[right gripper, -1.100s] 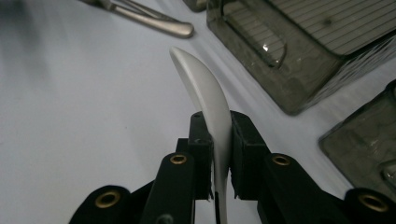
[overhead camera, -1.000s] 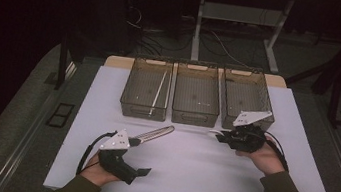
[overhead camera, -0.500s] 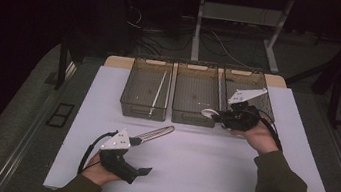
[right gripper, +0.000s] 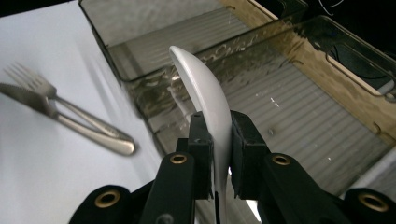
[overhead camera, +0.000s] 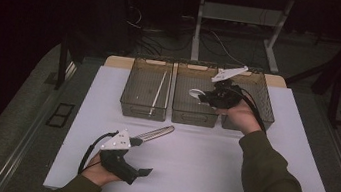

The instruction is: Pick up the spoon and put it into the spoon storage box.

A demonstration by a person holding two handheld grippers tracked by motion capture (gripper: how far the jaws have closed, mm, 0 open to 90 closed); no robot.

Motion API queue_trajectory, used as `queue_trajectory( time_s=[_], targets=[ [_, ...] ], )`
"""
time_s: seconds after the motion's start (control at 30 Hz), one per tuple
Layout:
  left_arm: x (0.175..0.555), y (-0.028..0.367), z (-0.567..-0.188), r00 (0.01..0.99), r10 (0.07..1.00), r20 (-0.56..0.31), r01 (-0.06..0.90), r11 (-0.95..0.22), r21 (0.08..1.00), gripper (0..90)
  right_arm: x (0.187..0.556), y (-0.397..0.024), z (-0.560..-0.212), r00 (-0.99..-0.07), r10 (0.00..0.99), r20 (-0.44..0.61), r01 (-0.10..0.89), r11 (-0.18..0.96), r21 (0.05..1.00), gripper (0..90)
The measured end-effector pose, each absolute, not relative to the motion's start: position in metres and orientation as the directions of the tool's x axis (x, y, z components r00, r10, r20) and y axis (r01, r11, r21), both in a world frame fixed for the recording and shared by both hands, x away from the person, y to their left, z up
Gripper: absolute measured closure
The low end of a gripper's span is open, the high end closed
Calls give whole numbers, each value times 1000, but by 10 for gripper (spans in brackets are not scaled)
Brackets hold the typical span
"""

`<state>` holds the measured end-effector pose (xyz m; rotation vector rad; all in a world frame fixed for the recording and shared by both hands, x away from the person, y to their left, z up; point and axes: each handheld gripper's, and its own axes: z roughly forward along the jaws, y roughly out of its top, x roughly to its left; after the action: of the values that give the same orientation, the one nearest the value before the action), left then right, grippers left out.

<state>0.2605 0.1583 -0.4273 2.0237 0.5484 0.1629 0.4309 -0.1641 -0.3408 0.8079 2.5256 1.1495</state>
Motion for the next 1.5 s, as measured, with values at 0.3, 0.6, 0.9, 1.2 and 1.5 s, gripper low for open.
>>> queue_trajectory(
  time_s=[0.3, 0.6, 0.9, 1.2, 1.5],
  targets=[
    [260, 158, -427, 892, 437, -111, 305, -405, 862, 0, 450, -142, -351, -812, 583, 20, 401, 532, 745, 797],
    [260, 157, -427, 893, 435, -115, 308, -404, 861, 0, 456, -133, -371, -814, 580, 32, 431, 566, 702, 795],
    [260, 157, -427, 894, 433, -115, 308, -407, 860, 0, 456, -131, -378, -812, 581, 52, 449, 565, 692, 705],
    [260, 157, -427, 893, 434, -117, 310, -407, 859, 0, 451, -143, -372, -802, 594, 68, 451, 527, 720, 546],
    [260, 157, -428, 890, 440, -118, 314, -404, 859, 0, 430, -170, -363, -776, 615, 140, 479, 430, 765, 414]
  ],
)
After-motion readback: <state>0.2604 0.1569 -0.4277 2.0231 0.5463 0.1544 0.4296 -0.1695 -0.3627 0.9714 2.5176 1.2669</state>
